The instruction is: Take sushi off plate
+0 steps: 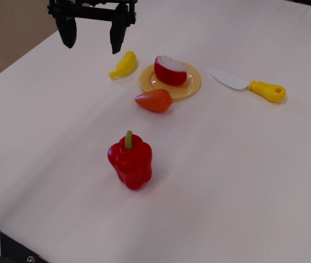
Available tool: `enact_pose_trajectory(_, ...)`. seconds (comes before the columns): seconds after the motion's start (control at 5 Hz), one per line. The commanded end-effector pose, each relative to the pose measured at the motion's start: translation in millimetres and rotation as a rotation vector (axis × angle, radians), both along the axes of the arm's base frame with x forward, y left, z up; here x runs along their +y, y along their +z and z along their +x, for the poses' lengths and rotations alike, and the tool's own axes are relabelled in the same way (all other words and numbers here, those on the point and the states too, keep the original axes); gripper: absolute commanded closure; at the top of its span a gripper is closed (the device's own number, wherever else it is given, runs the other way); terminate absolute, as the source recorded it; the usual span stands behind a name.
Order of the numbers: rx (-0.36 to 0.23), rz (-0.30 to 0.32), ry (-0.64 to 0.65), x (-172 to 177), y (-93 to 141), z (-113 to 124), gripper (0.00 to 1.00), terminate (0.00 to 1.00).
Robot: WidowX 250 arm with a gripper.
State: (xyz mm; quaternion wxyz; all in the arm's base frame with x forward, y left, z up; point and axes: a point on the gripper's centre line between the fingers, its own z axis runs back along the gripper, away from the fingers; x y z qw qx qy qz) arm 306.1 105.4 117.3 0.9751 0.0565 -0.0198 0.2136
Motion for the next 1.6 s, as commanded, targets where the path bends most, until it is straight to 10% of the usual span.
enact_pose_trajectory(0.0, 0.000, 0.000, 0.000, 0, 0, 0, 0.00, 0.00)
enact_pose_trajectory(0.8, -0.180, -0.074, 0.539, -39, -22, 65, 0.00, 0.00)
enact_pose_trajectory(1.4, -0.258, -0.066, 0.703, -43, -40, 107, 0.00, 0.00)
